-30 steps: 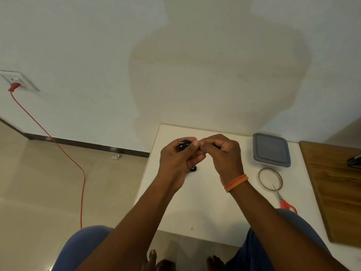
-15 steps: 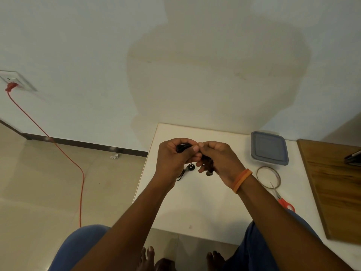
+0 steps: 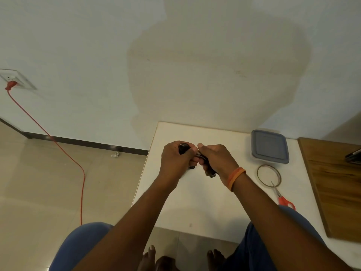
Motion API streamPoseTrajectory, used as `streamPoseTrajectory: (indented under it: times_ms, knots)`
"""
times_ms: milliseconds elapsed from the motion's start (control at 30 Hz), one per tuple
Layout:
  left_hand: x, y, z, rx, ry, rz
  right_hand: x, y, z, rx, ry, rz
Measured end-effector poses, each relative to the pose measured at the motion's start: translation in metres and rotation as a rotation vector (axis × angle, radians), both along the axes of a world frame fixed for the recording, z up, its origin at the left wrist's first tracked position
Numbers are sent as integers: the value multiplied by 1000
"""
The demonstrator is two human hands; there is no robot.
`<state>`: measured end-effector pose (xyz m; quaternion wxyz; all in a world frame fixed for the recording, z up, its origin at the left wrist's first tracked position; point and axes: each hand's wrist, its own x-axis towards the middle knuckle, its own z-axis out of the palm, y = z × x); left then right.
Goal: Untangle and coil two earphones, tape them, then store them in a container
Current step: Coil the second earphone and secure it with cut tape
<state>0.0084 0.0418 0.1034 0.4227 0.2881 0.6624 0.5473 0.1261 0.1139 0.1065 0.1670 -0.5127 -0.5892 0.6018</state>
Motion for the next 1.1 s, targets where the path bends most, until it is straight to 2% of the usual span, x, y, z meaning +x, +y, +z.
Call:
streamPoseTrajectory:
  times_ms: [133,300,500,700,833,967,1033,1100]
  knots:
    - [-10,0,1,-62,-175,-5,6,4,2,-176,101,32]
    - [-14,1,4,-138,-304,33,12,12,-2,-194,131,129]
    - [-19,2,6,-159,-438,47,11,11,-5,-275,220,111]
    - [-23,3,2,-179,-459,89,8,7,-3,-59,216,137]
    - [-20,2,0,-206,-459,32,7,6,-4,-41,207,85]
    - [-25,3,0,-281,-475,37,9,5,-2,0,200,183]
    - [-26,3,2,-310,-519,42,10,4,-2,107,168,204]
    - [-27,3,3,-314,-577,71,9,1,-3,361,116,210]
